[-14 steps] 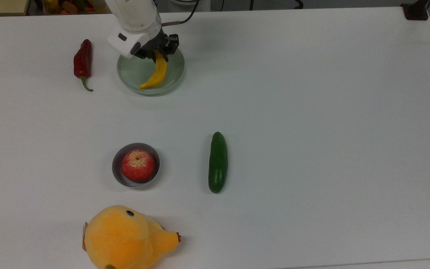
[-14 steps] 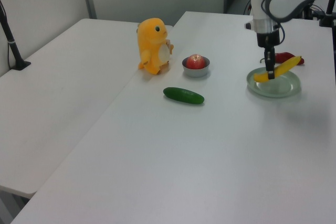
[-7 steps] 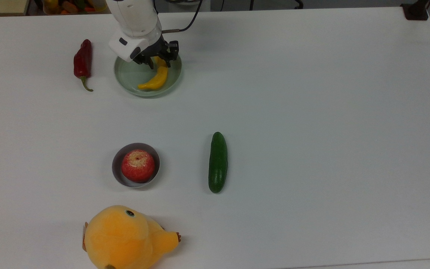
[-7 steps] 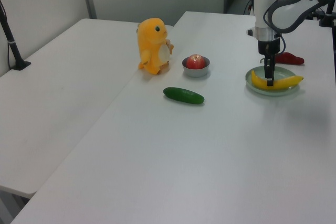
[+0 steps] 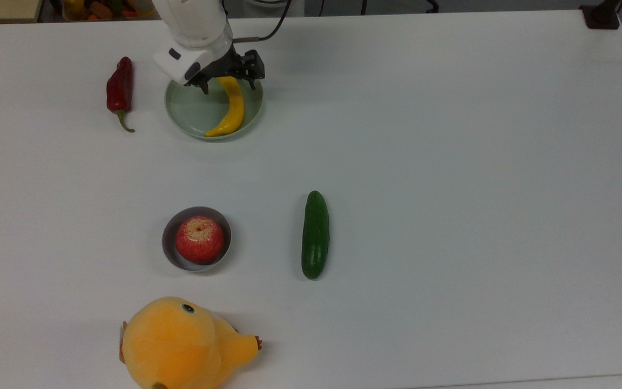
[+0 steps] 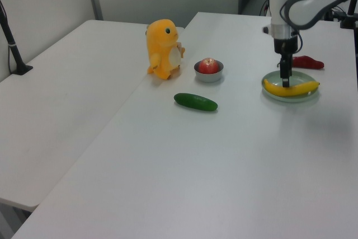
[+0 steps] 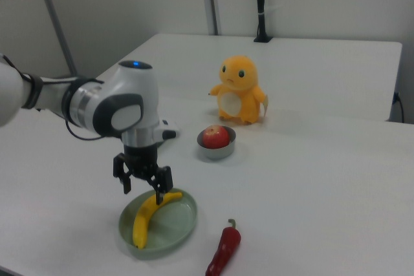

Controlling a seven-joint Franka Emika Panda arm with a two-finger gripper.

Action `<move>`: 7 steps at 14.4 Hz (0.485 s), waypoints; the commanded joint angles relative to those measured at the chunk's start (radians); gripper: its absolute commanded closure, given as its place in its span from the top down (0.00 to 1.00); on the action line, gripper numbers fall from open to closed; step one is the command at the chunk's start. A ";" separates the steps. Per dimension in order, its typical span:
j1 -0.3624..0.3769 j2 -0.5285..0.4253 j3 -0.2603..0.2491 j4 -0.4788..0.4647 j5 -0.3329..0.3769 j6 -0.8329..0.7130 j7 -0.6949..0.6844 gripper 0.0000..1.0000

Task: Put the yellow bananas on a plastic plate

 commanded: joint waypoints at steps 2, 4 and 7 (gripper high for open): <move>0.014 -0.044 0.017 0.162 0.010 -0.216 0.027 1.00; 0.018 -0.044 0.019 0.284 0.013 -0.329 0.103 1.00; 0.050 -0.044 0.046 0.433 0.011 -0.415 0.286 1.00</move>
